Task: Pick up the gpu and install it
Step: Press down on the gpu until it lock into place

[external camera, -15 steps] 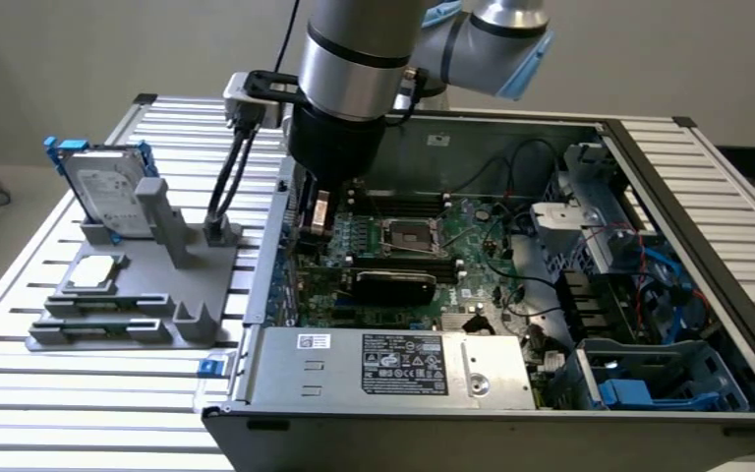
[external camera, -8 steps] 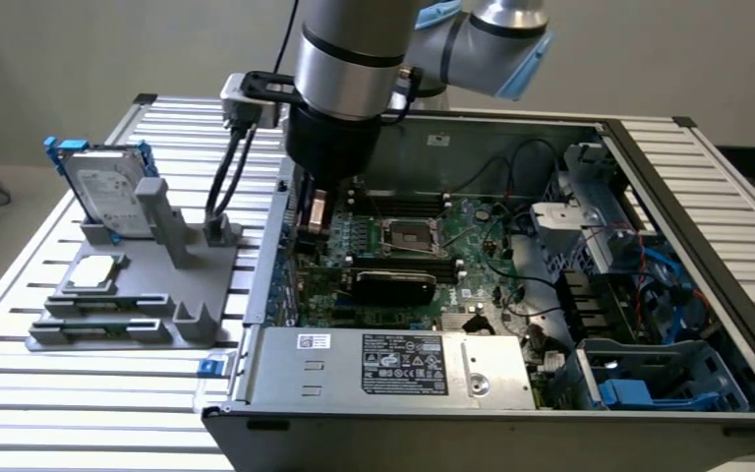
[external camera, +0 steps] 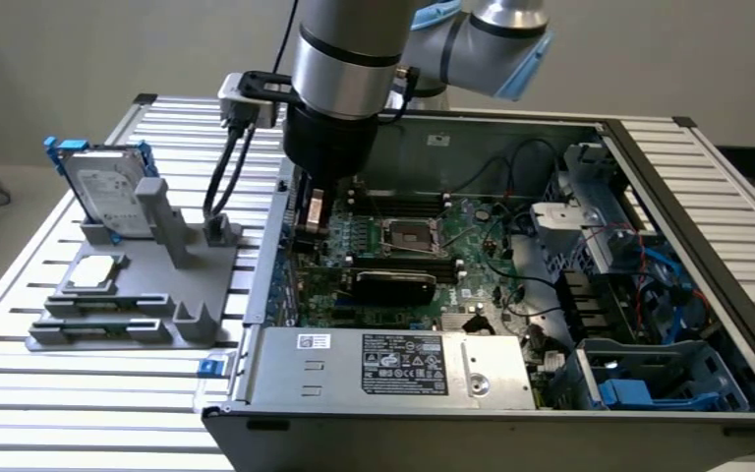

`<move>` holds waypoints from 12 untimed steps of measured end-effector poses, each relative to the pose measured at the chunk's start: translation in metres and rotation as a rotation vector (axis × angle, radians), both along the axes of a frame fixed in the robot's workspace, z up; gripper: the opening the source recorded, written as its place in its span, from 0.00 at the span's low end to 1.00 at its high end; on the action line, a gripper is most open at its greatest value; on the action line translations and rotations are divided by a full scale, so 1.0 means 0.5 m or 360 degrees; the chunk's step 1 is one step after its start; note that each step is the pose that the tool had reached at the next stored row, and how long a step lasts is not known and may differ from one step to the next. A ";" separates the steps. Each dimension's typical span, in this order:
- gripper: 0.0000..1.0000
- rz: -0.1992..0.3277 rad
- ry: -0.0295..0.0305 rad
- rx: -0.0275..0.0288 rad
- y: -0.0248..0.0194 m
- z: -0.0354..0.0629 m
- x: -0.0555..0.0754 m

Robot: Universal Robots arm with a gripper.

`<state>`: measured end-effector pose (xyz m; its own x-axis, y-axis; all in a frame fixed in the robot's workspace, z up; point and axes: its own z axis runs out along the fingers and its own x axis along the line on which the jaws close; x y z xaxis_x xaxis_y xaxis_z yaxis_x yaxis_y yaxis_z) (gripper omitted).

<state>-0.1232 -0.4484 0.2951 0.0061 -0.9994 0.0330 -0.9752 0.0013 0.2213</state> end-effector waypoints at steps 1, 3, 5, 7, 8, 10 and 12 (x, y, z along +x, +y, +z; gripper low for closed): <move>0.11 0.0000 0.00009 0.00002 0.0001 0.000 0.000; 0.11 0.0000 0.00030 0.00000 0.0001 0.000 0.000; 0.11 0.0000 0.00036 -0.00025 0.0001 0.000 0.000; 0.11 0.0000 0.00035 -0.00108 0.0003 0.000 0.000; 0.11 0.0000 0.00036 -0.00168 0.0004 0.000 0.000; 0.11 0.0000 0.00039 -0.00317 0.0010 0.001 0.000; 0.11 0.0000 0.00038 -0.00463 0.0015 0.000 0.000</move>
<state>-0.1233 -0.4476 0.2953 0.0062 -0.9980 0.0621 -0.9747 0.0078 0.2234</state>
